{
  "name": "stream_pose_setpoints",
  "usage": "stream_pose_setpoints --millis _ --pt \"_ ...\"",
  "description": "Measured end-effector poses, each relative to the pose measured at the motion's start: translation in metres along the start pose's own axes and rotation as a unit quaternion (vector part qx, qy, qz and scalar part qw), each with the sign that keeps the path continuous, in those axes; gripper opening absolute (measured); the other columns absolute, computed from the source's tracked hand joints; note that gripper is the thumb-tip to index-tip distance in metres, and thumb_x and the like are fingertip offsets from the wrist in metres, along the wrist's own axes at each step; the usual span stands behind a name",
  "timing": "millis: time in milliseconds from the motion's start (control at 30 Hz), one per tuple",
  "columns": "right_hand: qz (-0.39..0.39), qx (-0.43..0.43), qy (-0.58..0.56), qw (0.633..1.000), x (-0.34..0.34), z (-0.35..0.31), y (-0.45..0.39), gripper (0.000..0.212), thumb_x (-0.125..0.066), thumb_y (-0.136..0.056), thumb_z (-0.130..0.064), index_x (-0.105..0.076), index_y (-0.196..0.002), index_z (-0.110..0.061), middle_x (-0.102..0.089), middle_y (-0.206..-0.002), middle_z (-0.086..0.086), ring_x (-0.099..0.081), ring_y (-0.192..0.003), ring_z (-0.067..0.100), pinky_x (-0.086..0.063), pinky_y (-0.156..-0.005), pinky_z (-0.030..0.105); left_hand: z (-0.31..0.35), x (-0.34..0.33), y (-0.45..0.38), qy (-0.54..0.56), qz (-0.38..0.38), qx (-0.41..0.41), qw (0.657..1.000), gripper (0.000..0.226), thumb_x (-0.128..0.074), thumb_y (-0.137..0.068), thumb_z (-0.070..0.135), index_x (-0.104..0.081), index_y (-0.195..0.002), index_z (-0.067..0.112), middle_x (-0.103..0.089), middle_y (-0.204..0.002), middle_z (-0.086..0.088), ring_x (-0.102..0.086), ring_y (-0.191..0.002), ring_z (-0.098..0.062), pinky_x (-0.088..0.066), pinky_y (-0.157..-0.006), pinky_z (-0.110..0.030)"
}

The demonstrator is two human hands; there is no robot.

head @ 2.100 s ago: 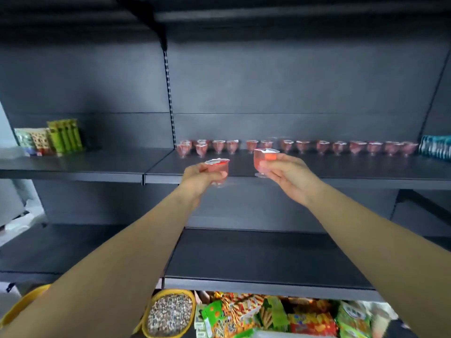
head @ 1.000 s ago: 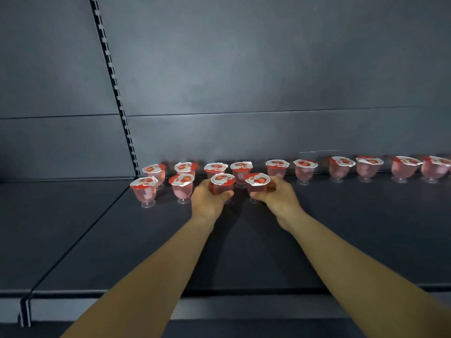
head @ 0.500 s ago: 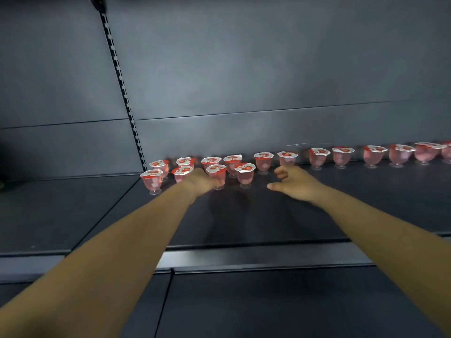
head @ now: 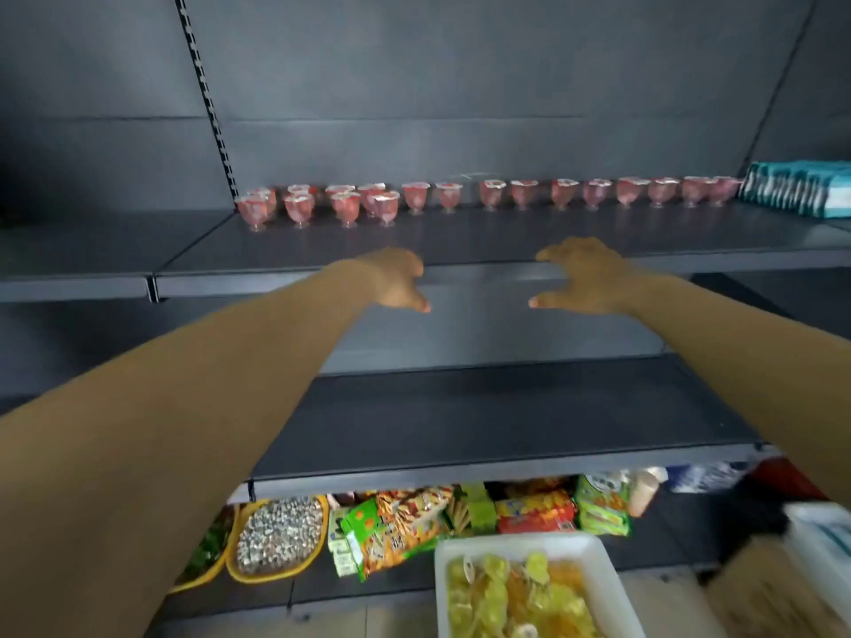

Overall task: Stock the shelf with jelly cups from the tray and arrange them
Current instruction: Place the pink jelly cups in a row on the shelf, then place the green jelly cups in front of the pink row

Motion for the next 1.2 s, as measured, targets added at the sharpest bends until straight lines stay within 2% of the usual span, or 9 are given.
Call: stream_pose_setpoints --millis 133,233,333,500,667,900,1033,1200 --pt "-0.047 0.003 -0.002 0.999 -0.045 0.023 0.053 0.077 -0.06 -0.088 -0.05 -0.024 -0.149 -0.022 -0.019 -0.157 0.005 -0.014 -0.144 0.027 -0.018 -0.115 0.042 0.032 -0.063 0.022 0.014 -0.041 -0.004 0.999 0.07 -0.062 -0.088 0.039 -0.032 -0.144 0.008 -0.033 -0.149 -0.009 -0.035 -0.134 -0.027 -0.032 -0.106 -0.032" --pt "-0.07 0.002 -0.008 0.998 -0.085 0.043 0.076 0.075 -0.06 -0.088 -0.047 -0.024 -0.149 -0.022 -0.021 -0.157 0.005 -0.016 -0.144 0.026 -0.021 -0.115 0.041 0.05 -0.118 0.025 0.028 -0.074 -0.009 0.997 0.067 -0.061 -0.089 0.039 -0.034 -0.143 0.008 -0.034 -0.148 -0.01 -0.035 -0.134 -0.027 -0.032 -0.106 -0.033" --pt "-0.095 -0.001 -0.012 0.995 -0.136 0.061 0.091 0.072 -0.061 -0.088 -0.045 -0.029 -0.147 -0.018 -0.03 -0.151 0.009 -0.026 -0.138 0.03 -0.029 -0.112 0.043 0.061 -0.185 0.027 0.065 -0.116 -0.003 0.991 0.067 -0.062 -0.088 0.04 -0.035 -0.142 0.011 -0.035 -0.148 -0.008 -0.035 -0.134 -0.026 -0.032 -0.104 -0.032" --pt "-0.163 -0.014 -0.059 0.985 -0.259 0.101 0.112 0.066 -0.062 -0.087 -0.038 -0.033 -0.144 -0.018 -0.037 -0.145 0.009 -0.033 -0.133 0.027 -0.034 -0.106 0.039 0.071 -0.333 0.023 0.129 -0.196 0.032 0.972 0.062 -0.066 -0.085 0.035 -0.042 -0.137 0.012 -0.043 -0.142 -0.007 -0.044 -0.126 -0.024 -0.037 -0.099 -0.031" --pt "-0.27 -0.029 -0.082 0.959 -0.411 0.143 0.128 0.066 -0.06 -0.088 -0.041 -0.032 -0.144 -0.019 -0.038 -0.145 0.007 -0.038 -0.131 0.024 -0.037 -0.101 0.034 0.079 -0.5 0.025 0.203 -0.295 0.106 0.928 0.056 -0.066 -0.086 0.032 -0.047 -0.133 0.009 -0.05 -0.136 -0.008 -0.049 -0.122 -0.023 -0.039 -0.094 -0.026" --pt "-0.39 -0.059 -0.203 0.896 -0.605 0.18 0.157 0.062 -0.066 -0.087 -0.03 -0.038 -0.142 -0.018 -0.042 -0.141 0.005 -0.042 -0.127 0.019 -0.032 -0.093 0.02 0.074 -0.7 0.045 0.257 -0.38 0.21 0.863 0.063 -0.073 -0.078 0.036 -0.05 -0.131 0.012 -0.054 -0.134 -0.005 -0.051 -0.121 -0.02 -0.041 -0.095 -0.027" --pt "-0.426 -0.065 -0.244 0.869 -0.686 0.178 0.179 0.063 -0.069 -0.085 -0.027 -0.041 -0.14 -0.015 -0.043 -0.143 0.005 -0.041 -0.132 0.019 -0.036 -0.104 0.029 0.067 -0.768 0.059 0.274 -0.398 0.228 0.845 0.075 -0.08 -0.072 0.034 -0.046 -0.134 0.01 -0.053 -0.134 -0.006 -0.05 -0.122 -0.021 -0.04 -0.1 -0.029" --pt "-0.457 -0.058 -0.274 0.844 -0.745 0.165 0.201 0.064 -0.07 -0.084 -0.024 -0.041 -0.14 -0.013 -0.045 -0.142 0.005 -0.042 -0.13 0.018 -0.035 -0.102 0.027 0.06 -0.808 0.067 0.276 -0.391 0.218 0.851 0.069 -0.079 -0.073 0.016 -0.046 -0.134 0.008 -0.055 -0.132 -0.009 -0.051 -0.12 -0.02 -0.041 -0.097 -0.026"
Point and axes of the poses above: each hand's wrist, its own y-axis away from the middle knuckle, its own x-axis out of the back of the hand, z = x × y, the point moved 10 cm from there along -y, towards the middle knuckle
